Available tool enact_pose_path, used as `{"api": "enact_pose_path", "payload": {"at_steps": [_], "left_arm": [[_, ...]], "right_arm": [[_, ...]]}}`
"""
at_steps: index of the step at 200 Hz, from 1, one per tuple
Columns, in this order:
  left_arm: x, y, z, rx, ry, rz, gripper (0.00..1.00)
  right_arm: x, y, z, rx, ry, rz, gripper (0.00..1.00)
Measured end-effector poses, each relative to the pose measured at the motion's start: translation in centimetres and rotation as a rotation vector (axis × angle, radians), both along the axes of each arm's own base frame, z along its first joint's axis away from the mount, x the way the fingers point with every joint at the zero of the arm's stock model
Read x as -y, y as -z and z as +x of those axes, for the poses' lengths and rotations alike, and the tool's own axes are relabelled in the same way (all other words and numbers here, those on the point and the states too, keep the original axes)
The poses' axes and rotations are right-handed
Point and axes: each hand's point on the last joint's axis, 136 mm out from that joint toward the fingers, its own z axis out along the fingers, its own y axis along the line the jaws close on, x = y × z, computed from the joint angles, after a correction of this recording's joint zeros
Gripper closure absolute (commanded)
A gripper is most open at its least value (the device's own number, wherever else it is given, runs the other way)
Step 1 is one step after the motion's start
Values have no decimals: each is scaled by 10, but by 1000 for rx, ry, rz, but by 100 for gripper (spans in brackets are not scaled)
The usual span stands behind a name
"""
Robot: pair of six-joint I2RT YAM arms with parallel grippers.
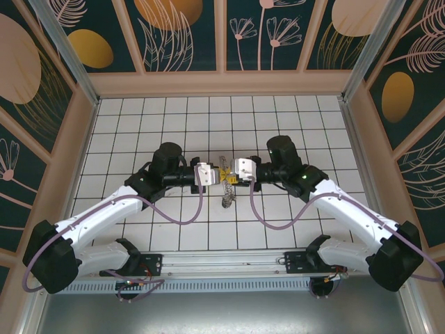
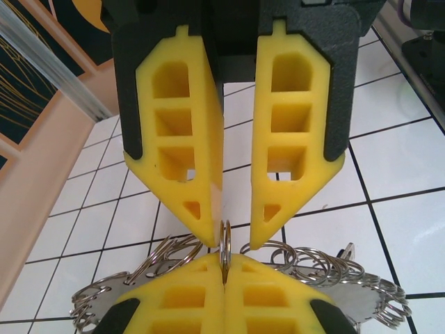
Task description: Put the keys on the keyring
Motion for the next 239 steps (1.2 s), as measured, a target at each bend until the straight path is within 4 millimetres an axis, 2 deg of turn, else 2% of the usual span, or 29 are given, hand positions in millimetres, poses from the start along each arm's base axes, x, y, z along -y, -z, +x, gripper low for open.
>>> {"api": "enact_pose_path", "payload": {"at_steps": [21,35,53,68,84,128,157,185,215,239], "left_arm": [[-1,2,1,-2,-5,3,100],[-1,3,1,-4,-7,5,100],[-2,4,2,-5,-11,4,100],[-2,3,2,-11,-18,-8,80],[-4,0,1,-3,-33,-43,71],[-15,-10,-8,36,-62,-113,71],[-20,-16,-8,53,-92,-146,69],[-23,-26,-3,75,-131,-172,64],[-25,-33,-1,92,-152,-189,65],[-23,-30,-2,67,-140,-189,68]], "right_arm": [[-2,3,2,-9,-1,-6,85],[-2,4,2,-20,3,-8,100],[-3,4,3,-27,8,-4,100],[-3,2,3,-35,10,4,100],[-2,-1,5,-46,14,33,100],[15,-20,8,-83,45,180,100],[14,-35,3,-82,13,251,100],[13,-37,0,-95,-3,272,100],[12,-40,-1,-90,-10,284,100],[11,-41,-2,-95,-15,298,100]]}}
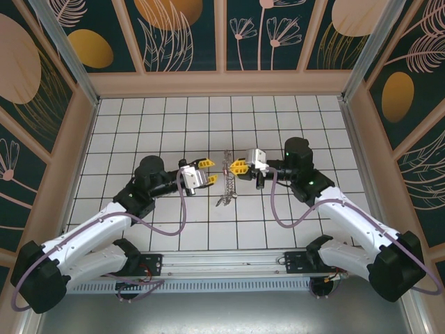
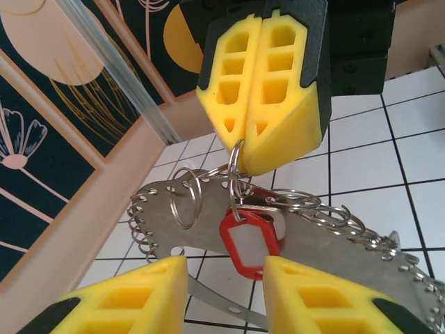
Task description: Put the keys on the keyring
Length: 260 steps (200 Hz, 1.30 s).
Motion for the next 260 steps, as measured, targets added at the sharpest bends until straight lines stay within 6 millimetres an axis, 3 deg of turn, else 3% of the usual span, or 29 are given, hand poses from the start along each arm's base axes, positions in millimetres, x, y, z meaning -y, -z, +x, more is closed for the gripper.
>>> {"api": "enact_pose_path", "payload": {"at_steps": [42,75,120,260], "left_arm": [[8,9,0,-56,32,-3,70],[11,9,-1,-63,51,-9,78],[11,11,-2,-66,66,8,100],[8,21,2,-1,47,74,100]], "right_arm": [[-6,7,-6,-29,-21,27,100],[-9,13,-11,-46,-27,47,100],[-11,13,-8,-50,-11,61,100],[-11,11,2,-211,58,178,100]]}}
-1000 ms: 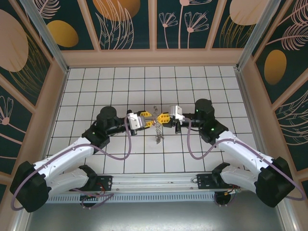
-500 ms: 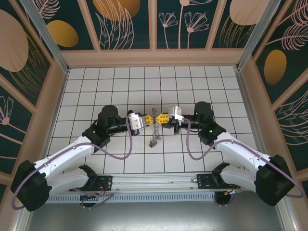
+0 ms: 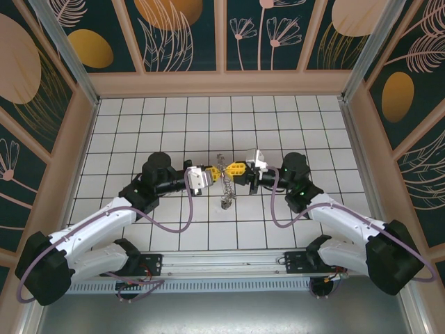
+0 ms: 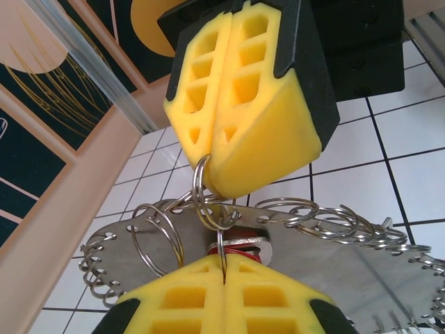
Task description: Put the keys on the keyring
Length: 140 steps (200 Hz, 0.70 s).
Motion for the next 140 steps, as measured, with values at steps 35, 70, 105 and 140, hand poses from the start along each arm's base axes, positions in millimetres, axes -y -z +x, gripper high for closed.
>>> {"api": "enact_pose_path", "payload": {"at_steps": [35,70,105,140], "left_arm": [[-1,5,-1,-5,-1,4,100],[-2,6,-1,-12,6,4,100],[-2,7,-2,-15,11,5,100],[-4,8,-3,-11,2,-5,100]], "right_arm": [[-3,4,0,-38,-7,0,100],[-10,2,-1,-45,-8,19,100],[-16,-4,1,-82,11,65,100],[-23,-2,4,-133,48,81,100]]}}
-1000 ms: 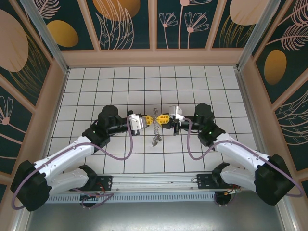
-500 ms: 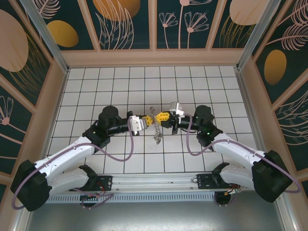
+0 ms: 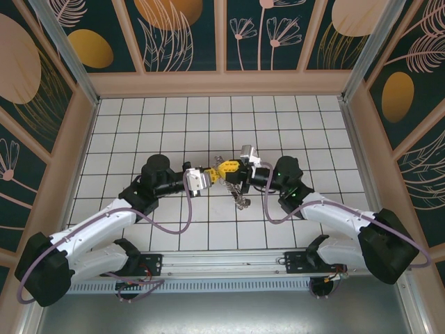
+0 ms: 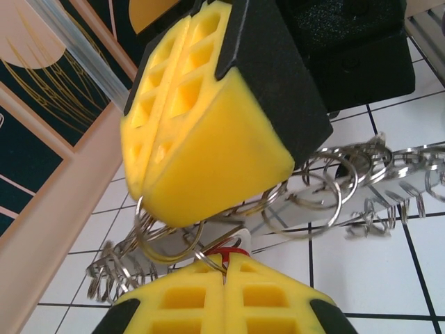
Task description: Put the keys on the keyring
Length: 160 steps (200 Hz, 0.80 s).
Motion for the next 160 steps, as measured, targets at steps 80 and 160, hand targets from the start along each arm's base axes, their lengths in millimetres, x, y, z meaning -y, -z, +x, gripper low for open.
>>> {"api": "enact_pose_path", "payload": {"at_steps": [80,160], "left_arm": [[-6,-4,-8,-37,-12,-62,70],[-27,-29,-11,-29,-119,-157,87]], "right_arm": [[-10,7,10,-12,68,3,100],[-7,13,8,12,45,-38,100]]}}
